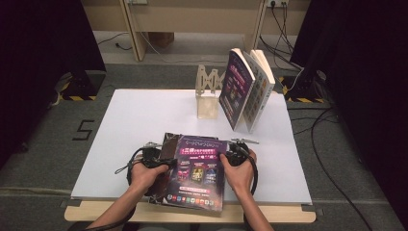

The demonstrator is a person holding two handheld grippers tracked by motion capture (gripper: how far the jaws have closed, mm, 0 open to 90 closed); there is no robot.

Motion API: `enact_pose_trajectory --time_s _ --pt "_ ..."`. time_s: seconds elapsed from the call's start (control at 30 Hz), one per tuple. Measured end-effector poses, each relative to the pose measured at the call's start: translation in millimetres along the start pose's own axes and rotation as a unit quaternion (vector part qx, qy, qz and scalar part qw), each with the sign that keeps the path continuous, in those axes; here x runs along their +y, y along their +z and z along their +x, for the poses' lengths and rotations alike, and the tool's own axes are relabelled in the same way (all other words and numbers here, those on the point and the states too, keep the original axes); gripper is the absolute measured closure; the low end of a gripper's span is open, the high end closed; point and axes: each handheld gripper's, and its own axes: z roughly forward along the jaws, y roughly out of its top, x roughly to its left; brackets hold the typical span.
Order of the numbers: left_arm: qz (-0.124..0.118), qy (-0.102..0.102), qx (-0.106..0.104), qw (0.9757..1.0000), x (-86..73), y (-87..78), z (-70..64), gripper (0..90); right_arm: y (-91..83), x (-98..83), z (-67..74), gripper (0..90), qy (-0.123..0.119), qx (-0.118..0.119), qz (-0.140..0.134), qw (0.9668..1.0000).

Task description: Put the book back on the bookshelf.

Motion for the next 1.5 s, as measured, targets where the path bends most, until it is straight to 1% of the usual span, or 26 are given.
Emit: enact_pose_trajectory --time_s 0.1,0.17,0.27,0.3,0.33,0.4,0.43,0.5,0.57,0.6,0.7,0.73,0.77,0.83,0.87,0.9,1.0,1.03,1.07,1.1,1.17,1.23,1.27,1.33,1.47,1.5 --pt "-0.001 0.002 0.005 1.0 1.5 -0.6 1.8 76.1 -0.2 -0.6 1.7 58.9 0.003 0.004 0.002 1.0" --pt "-0.002 -0.002 0.003 1.0 2.1 -0.6 2.9 76.7 -0.1 -0.8 2.7 58.9 0.003 0.004 0.003 1.0" --pt "-0.005 -0.008 0.001 1.0 1.4 -0.5 3.6 76.9 -1.1 3.0 0.9 60.9 -0.007 0.01 0.019 0.9998" --pt "-0.006 -0.01 0.0 0.9999 1.1 -0.5 4.0 76.8 -2.1 6.2 -1.0 61.5 -0.008 0.015 0.027 0.9995" --pt "-0.008 -0.011 -0.001 0.9999 0.7 -0.5 4.3 76.8 -2.3 9.6 -3.5 61.2 -0.007 0.023 0.027 0.9993" --pt "-0.008 -0.012 -0.004 0.9999 0.3 -0.6 4.8 76.6 -1.2 18.2 -6.6 59.8 -0.021 0.026 0.021 0.9992" --pt "-0.009 -0.013 -0.004 0.9999 0.2 -0.5 4.9 76.6 0.1 23.4 -8.2 59.5 -0.024 0.031 0.02 0.999" --pt "-0.008 -0.013 -0.004 0.9999 0.3 -0.5 5.2 76.5 2.8 34.2 -11.6 58.7 -0.021 0.049 0.014 0.9985" --pt "-0.009 -0.014 -0.005 0.9999 0.3 -0.3 5.2 76.3 6.2 44.6 -15.5 57.3 -0.02 0.052 0.009 0.9984" --pt "-0.008 -0.013 -0.005 0.9999 0.4 -0.3 5.3 76.2 8.6 48.8 -17.8 56.8 -0.016 0.058 0.008 0.9981" --pt "-0.007 -0.012 -0.005 0.9999 0.7 -0.1 5.6 76.0 16.6 56.9 -21.7 55.8 -0.009 0.067 0.017 0.9975" --pt "-0.006 -0.01 -0.005 0.9999 0.9 0.0 5.5 75.9 19.7 58.5 -23.1 55.6 -0.014 0.07 0.019 0.9973" --pt "-0.006 -0.009 -0.004 0.9999 1.1 0.0 5.4 75.9 22.0 59.7 -23.3 55.2 -0.009 0.071 0.024 0.9971" --pt "-0.006 -0.007 -0.004 0.9999 1.2 0.1 5.1 75.9 25.4 61.9 -23.3 54.5 -0.011 0.068 0.029 0.9972" --pt "-0.007 -0.006 -0.004 1.0 1.1 0.1 5.0 75.9 26.7 62.8 -24.1 54.2 -0.014 0.07 0.026 0.9971" --pt "-0.007 -0.006 -0.003 1.0 0.9 0.2 4.9 75.8 27.6 63.4 -23.6 54.2 -0.01 0.067 0.03 0.9973" --pt "-0.007 -0.003 -0.003 1.0 1.0 0.3 4.8 75.8 29.7 64.2 -23.9 54.1 -0.009 0.064 0.034 0.9974" --pt "-0.007 -0.003 -0.004 1.0 1.0 0.3 4.9 75.8 30.3 65.2 -25.6 53.5 -0.018 0.062 0.026 0.9976" --pt "-0.007 -0.003 -0.004 1.0 1.0 0.3 4.9 75.8 30.3 65.2 -25.6 53.5 -0.018 0.062 0.026 0.9976" --pt "-0.007 -0.002 -0.003 1.0 0.9 0.2 4.9 75.8 30.1 66.0 -25.8 53.3 -0.015 0.056 0.03 0.9979" --pt "-0.005 0.0 -0.003 1.0 1.2 0.2 5.1 75.8 30.5 66.2 -26.1 53.2 -0.012 0.058 0.031 0.9977" --pt "-0.006 -0.002 -0.003 1.0 1.2 0.4 5.0 75.8 32.0 66.1 -26.9 52.9 -0.017 0.062 0.034 0.9973" --pt "-0.006 -0.002 -0.003 1.0 1.1 0.3 5.0 75.8 32.5 65.7 -26.4 52.5 -0.012 0.063 0.036 0.9973" --pt "-0.006 0.0 -0.003 1.0 1.0 0.2 5.0 75.8 34.5 64.2 -27.0 52.3 -0.014 0.062 0.041 0.9972" --pt "-0.005 0.002 -0.003 1.0 1.0 0.3 5.0 75.8 36.9 61.3 -27.8 51.5 -0.014 0.067 0.041 0.9968" --pt "-0.005 0.002 -0.003 1.0 0.9 0.3 5.0 75.8 36.5 60.5 -28.2 51.6 -0.01 0.069 0.039 0.9968"
